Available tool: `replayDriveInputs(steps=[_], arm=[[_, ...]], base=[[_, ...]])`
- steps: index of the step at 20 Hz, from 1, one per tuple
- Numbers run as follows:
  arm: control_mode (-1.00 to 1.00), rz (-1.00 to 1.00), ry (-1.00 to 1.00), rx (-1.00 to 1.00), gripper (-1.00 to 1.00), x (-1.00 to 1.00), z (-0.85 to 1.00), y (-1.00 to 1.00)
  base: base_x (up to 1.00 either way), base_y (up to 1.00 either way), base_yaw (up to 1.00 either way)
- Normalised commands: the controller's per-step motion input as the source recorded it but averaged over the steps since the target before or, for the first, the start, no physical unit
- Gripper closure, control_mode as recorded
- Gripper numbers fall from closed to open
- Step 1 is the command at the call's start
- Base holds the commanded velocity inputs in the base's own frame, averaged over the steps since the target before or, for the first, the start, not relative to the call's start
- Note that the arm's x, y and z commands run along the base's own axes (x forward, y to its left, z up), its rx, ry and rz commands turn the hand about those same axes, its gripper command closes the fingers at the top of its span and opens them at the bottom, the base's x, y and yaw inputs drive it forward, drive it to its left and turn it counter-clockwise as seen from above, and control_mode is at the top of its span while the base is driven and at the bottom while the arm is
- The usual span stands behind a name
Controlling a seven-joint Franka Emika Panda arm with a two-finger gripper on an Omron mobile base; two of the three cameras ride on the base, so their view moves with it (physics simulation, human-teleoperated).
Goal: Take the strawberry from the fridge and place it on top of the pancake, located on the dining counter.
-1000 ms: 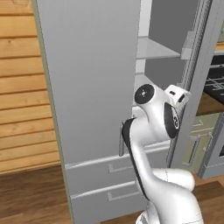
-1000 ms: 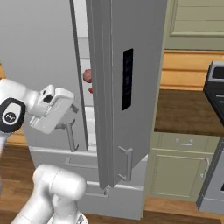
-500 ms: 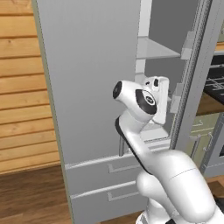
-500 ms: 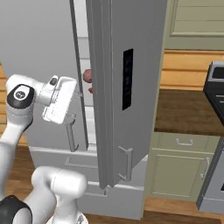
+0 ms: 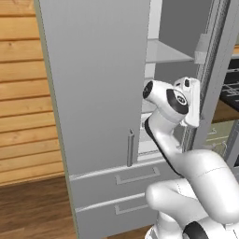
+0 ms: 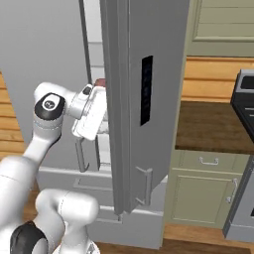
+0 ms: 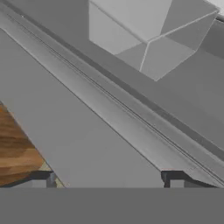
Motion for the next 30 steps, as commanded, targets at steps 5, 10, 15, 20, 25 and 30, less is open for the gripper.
replayDriveInputs(steps=[5, 10, 15, 20, 25, 30], arm=[[-1.00, -0.03, -0.04, 0.00, -1.00, -0.19, 0.00, -0.95], [-1.00, 0.00, -0.06, 0.04, -1.00, -0.32, 0.00, -1.00], [-1.00, 0.01, -0.01, 0.09, -1.00, -0.22, 0.00, -0.63], [-1.00, 0.11, -0.12, 0.04, -1.00, -0.20, 0.02, 0.74], [-1.00, -0.07, -0.27, 0.39, -1.00, 0.16, -0.01, 1.00], [-1.00, -0.19, -0.21, 0.65, -1.00, 0.59, -0.73, 0.99]], base=[[0.00, 0.00, 0.00], [0.00, 0.00, 0.00], [0.00, 0.00, 0.00], [0.00, 0.00, 0.00], [0.00, 0.00, 0.00], [0.00, 0.00, 0.00]])
